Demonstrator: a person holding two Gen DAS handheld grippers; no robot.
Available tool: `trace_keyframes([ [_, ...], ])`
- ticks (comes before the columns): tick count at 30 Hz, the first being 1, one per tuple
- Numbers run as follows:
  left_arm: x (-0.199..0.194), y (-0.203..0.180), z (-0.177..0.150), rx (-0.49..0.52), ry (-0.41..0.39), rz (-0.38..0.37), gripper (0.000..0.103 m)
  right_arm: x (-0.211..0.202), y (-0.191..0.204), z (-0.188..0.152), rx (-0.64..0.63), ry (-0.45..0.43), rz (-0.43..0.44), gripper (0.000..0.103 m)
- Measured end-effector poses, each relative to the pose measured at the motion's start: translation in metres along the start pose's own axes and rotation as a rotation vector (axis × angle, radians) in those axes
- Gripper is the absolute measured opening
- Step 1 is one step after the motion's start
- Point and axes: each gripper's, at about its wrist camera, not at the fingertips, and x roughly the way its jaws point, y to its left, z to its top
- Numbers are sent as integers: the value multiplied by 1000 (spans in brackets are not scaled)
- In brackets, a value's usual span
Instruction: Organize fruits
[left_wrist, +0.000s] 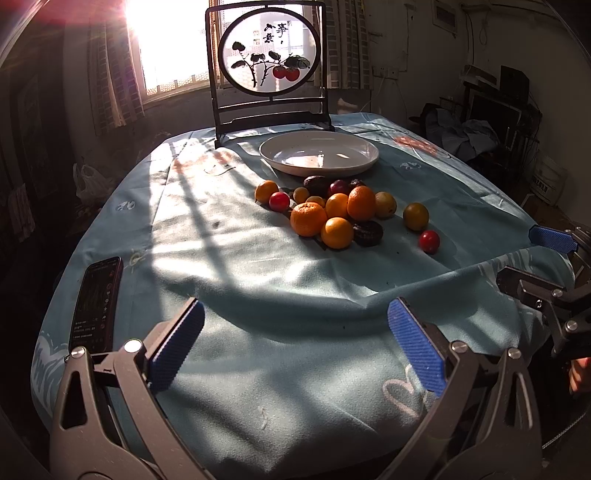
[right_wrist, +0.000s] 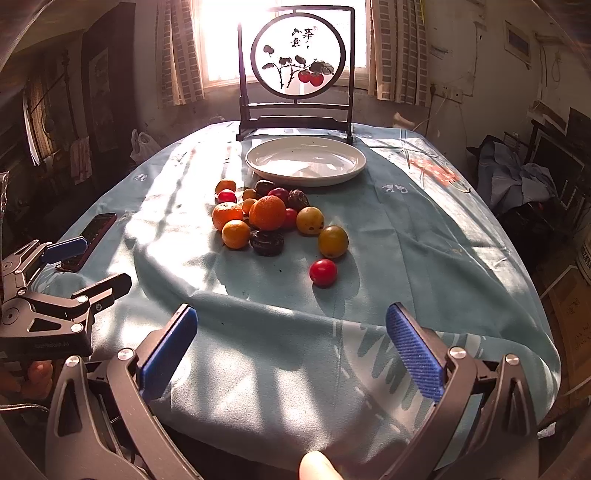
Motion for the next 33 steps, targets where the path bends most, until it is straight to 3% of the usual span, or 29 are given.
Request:
trace_keyframes([
  [33, 3, 1, -2, 1, 8, 5, 101, -3, 5, 1, -6, -11, 12, 102],
])
